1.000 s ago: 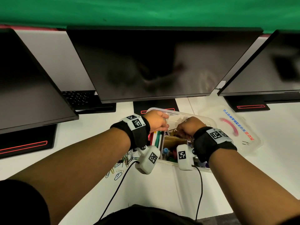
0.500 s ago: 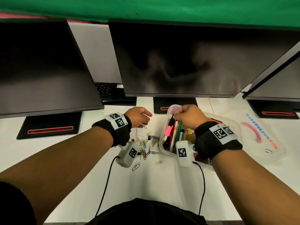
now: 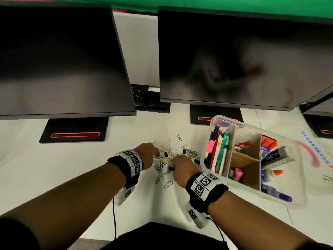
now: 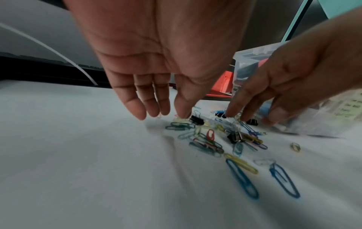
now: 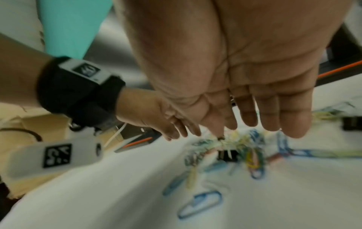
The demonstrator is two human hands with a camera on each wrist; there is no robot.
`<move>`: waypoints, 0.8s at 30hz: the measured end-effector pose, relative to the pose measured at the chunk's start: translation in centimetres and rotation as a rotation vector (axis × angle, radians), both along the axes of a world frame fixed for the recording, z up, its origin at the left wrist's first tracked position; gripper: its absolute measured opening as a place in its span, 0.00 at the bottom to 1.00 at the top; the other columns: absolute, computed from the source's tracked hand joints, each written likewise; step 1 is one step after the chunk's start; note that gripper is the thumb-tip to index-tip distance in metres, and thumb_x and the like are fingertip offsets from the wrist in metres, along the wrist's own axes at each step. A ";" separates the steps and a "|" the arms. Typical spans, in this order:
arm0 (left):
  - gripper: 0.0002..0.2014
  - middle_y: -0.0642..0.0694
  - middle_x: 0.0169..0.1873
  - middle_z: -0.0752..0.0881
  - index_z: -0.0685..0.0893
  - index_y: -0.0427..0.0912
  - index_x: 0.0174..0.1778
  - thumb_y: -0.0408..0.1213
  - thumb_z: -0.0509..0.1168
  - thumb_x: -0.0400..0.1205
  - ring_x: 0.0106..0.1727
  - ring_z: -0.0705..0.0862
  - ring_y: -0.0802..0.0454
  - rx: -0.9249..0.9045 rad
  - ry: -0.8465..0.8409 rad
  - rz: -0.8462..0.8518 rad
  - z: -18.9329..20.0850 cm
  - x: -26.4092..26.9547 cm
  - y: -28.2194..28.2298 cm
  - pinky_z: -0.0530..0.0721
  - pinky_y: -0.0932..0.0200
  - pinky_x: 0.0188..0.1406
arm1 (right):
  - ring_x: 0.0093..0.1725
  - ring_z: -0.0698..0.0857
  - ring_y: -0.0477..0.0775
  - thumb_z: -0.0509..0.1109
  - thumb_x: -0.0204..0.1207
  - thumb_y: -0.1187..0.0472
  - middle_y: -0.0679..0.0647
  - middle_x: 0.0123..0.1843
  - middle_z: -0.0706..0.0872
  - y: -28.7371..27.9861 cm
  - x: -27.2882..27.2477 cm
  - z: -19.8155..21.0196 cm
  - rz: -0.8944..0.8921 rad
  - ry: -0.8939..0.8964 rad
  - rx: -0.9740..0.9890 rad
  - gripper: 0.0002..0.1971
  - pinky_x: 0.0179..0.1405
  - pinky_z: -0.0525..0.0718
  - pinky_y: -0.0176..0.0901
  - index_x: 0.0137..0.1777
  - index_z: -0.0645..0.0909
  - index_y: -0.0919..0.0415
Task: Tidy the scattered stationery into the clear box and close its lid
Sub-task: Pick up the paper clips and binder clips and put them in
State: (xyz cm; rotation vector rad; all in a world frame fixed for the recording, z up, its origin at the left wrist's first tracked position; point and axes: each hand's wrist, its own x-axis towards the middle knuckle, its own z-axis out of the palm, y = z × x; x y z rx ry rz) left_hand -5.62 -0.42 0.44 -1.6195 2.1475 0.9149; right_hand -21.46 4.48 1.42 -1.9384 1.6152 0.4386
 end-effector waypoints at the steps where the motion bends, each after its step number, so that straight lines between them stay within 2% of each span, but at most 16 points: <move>1: 0.23 0.43 0.72 0.72 0.76 0.47 0.70 0.26 0.57 0.80 0.75 0.70 0.44 -0.010 0.007 -0.003 -0.1 -0.1 -0.2 0.69 0.52 0.76 | 0.73 0.70 0.58 0.57 0.81 0.66 0.58 0.72 0.73 -0.2 -0.1 -0.5 -0.022 0.046 -0.025 0.19 0.71 0.74 0.49 0.71 0.73 0.64; 4: 0.23 0.43 0.71 0.73 0.76 0.47 0.70 0.25 0.57 0.79 0.74 0.71 0.44 -0.045 0.016 -0.005 -0.4 -1.0 -1.6 0.71 0.52 0.75 | 0.66 0.77 0.58 0.54 0.79 0.70 0.59 0.63 0.79 -0.8 -0.3 -1.8 -0.128 0.028 -0.125 0.15 0.63 0.78 0.46 0.61 0.78 0.65; 7: 0.25 0.44 0.72 0.72 0.74 0.48 0.72 0.25 0.57 0.79 0.75 0.69 0.45 -0.070 0.055 0.022 -1.0 -2.0 -3.0 0.70 0.50 0.76 | 0.66 0.75 0.59 0.53 0.80 0.71 0.61 0.65 0.79 -0.9 -0.1 -2.1 -0.169 0.014 -0.156 0.15 0.63 0.76 0.45 0.63 0.76 0.67; 9: 0.27 0.44 0.74 0.70 0.71 0.50 0.75 0.25 0.57 0.80 0.77 0.66 0.45 -0.079 0.088 0.023 -1.4 -2.8 -3.7 0.68 0.50 0.78 | 0.66 0.77 0.59 0.55 0.79 0.70 0.61 0.66 0.77 -1.1 0.0 -2.3 -0.250 -0.017 -0.153 0.16 0.63 0.78 0.47 0.66 0.73 0.66; 13: 0.28 0.43 0.75 0.68 0.66 0.50 0.78 0.27 0.58 0.81 0.77 0.65 0.44 -0.087 0.078 -0.059 -2.6 -4.2 -4.4 0.67 0.49 0.78 | 0.61 0.82 0.61 0.56 0.78 0.72 0.62 0.62 0.80 -1.0 -0.2 -2.5 -0.281 -0.057 -0.159 0.17 0.58 0.81 0.51 0.65 0.73 0.63; 16: 0.21 0.42 0.71 0.71 0.72 0.48 0.73 0.33 0.58 0.83 0.72 0.71 0.43 -0.089 0.057 -0.041 -3.3 -4.9 -4.7 0.72 0.49 0.73 | 0.56 0.84 0.61 0.56 0.78 0.73 0.62 0.58 0.83 -0.7 -0.6 -2.6 -0.233 -0.074 -0.168 0.16 0.53 0.82 0.50 0.63 0.75 0.64; 18: 0.13 0.41 0.67 0.73 0.79 0.47 0.61 0.33 0.57 0.83 0.64 0.77 0.44 -0.118 0.045 -0.045 -3.2 -5.2 -4.7 0.78 0.51 0.65 | 0.55 0.84 0.60 0.57 0.78 0.71 0.62 0.57 0.84 -0.4 -0.8 -2.8 -0.203 -0.096 -0.173 0.15 0.50 0.81 0.47 0.63 0.75 0.63; 20: 0.08 0.40 0.65 0.75 0.78 0.46 0.53 0.32 0.58 0.82 0.60 0.79 0.44 -0.150 0.016 -0.039 -3.1 -5.6 -4.7 0.80 0.52 0.60 | 0.54 0.84 0.61 0.59 0.77 0.70 0.61 0.56 0.84 -0.1 -0.7 -3.1 -0.181 -0.123 -0.190 0.14 0.48 0.81 0.46 0.62 0.76 0.62; 24: 0.14 0.40 0.64 0.73 0.78 0.40 0.59 0.26 0.58 0.80 0.60 0.78 0.42 -0.110 0.049 0.044 -3.5 -5.3 -4.5 0.76 0.57 0.56 | 0.58 0.81 0.61 0.61 0.77 0.67 0.59 0.60 0.81 0.4 -0.5 -3.7 -0.162 -0.138 -0.213 0.15 0.52 0.82 0.47 0.63 0.75 0.61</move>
